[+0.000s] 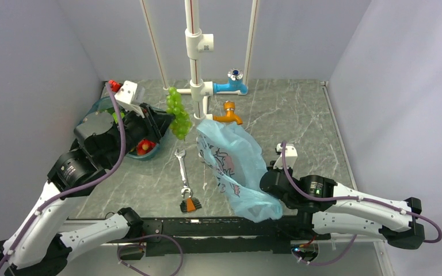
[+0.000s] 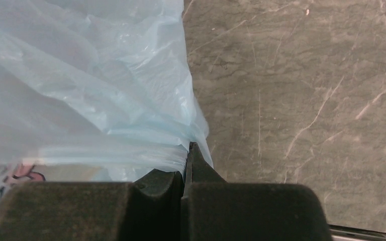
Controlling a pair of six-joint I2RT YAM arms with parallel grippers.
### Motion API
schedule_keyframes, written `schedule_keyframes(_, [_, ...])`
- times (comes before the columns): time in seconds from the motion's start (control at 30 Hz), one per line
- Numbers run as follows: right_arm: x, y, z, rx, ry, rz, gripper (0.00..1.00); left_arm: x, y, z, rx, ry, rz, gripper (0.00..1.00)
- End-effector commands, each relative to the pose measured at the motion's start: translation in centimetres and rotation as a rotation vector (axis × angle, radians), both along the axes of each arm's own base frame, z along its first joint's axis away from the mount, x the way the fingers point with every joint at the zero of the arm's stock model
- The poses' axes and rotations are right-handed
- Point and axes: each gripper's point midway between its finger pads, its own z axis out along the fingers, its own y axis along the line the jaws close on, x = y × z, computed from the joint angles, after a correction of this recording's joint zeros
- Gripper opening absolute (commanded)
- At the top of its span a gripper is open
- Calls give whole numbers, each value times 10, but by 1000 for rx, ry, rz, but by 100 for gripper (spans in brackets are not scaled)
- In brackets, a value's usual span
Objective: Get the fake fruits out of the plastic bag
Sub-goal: Place the fake fruit in the bin.
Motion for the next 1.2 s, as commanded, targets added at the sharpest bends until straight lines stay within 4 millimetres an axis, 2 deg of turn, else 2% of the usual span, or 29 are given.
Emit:
schedule_keyframes(0.0, [4, -3, 2, 7, -24, -23, 0, -8, -4, 11, -40, -27, -88, 0])
schedule_keyframes(0.13, [4, -3, 3, 14, -28, -19, 0, -23, -2, 22, -119, -66, -147, 0])
schedule_keyframes(0.27, [3, -1, 3, 17, -25, -8, 0, -12, 10, 14, -81, -29, -67, 0])
schedule_keyframes(0.37, [2, 0, 3, 24, -21, 3, 0, 3, 12, -3, -24, 27, -18, 0])
schedule_keyframes(0.5, [-1, 1, 3, 50, -17, 17, 0, 36, 28, -30, 24, 104, 114, 0])
schedule_keyframes(0.67, [-1, 3, 6, 67, -22, 32, 0, 87, 62, -46, -21, 153, 260, 0])
schedule_keyframes(0.73, [-1, 3, 6, 68, -24, 35, 0, 109, 82, -53, -36, 184, 324, 0])
schedule_keyframes(0.83, [0, 4, 5, 57, -24, 36, 0, 142, 110, -78, -33, 250, 410, 0])
schedule_keyframes(0.97, [1, 5, 4, 35, -24, 33, 0, 175, 143, -135, 43, 356, 479, 0])
schedule_keyframes(1.07, [1, 6, 2, 19, -18, 33, 0, 183, 148, -179, 152, 424, 456, 0])
schedule_keyframes(1.1, [1, 6, 2, 16, -15, 36, 0, 183, 153, -188, 163, 438, 466, 0])
schedule_keyframes(1.17, [1, 7, 5, 11, -11, 37, 0, 181, 161, -195, 173, 466, 465, 0])
